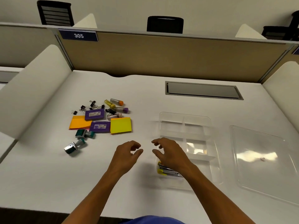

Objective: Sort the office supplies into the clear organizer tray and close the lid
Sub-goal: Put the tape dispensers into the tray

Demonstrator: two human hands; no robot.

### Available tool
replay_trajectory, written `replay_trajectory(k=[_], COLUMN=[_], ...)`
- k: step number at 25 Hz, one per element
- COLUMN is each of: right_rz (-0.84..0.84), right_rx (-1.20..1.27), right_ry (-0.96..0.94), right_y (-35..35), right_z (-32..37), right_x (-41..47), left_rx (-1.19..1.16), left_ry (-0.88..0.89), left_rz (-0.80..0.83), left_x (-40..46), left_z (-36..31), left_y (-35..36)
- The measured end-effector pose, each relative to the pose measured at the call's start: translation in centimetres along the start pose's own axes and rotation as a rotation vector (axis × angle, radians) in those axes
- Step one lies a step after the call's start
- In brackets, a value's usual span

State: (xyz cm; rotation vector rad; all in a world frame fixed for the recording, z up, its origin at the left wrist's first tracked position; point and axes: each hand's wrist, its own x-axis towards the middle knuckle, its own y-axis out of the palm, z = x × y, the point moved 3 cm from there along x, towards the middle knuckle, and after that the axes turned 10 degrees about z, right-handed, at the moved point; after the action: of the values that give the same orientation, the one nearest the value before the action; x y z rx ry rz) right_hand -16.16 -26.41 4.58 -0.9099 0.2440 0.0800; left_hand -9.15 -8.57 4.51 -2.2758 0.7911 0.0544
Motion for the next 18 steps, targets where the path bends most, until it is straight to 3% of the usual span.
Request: replay_trajectory(k=[9,14,18], right_rz=[0.113,0.193,0.25], right_rx=[-0.012,-0.033,-0.056], right_ry=[-0.131,-0.168,-0.185], right_y=[3.0,5.2,7.3], right_z=[6.2,10.2,13.0], right_x=[5.1,9.0,12.0], left_rx=[-0.117,-0.005,0.089], left_ry=[-0.163,-0.243,-0.295], left_rz=[-0.219,-0.432,-0.441], left_x=[-1.1,-1.9,-1.5], left_z=[7.3,12.6,16.0], left_y=[-6.3,-10.1,-12.1])
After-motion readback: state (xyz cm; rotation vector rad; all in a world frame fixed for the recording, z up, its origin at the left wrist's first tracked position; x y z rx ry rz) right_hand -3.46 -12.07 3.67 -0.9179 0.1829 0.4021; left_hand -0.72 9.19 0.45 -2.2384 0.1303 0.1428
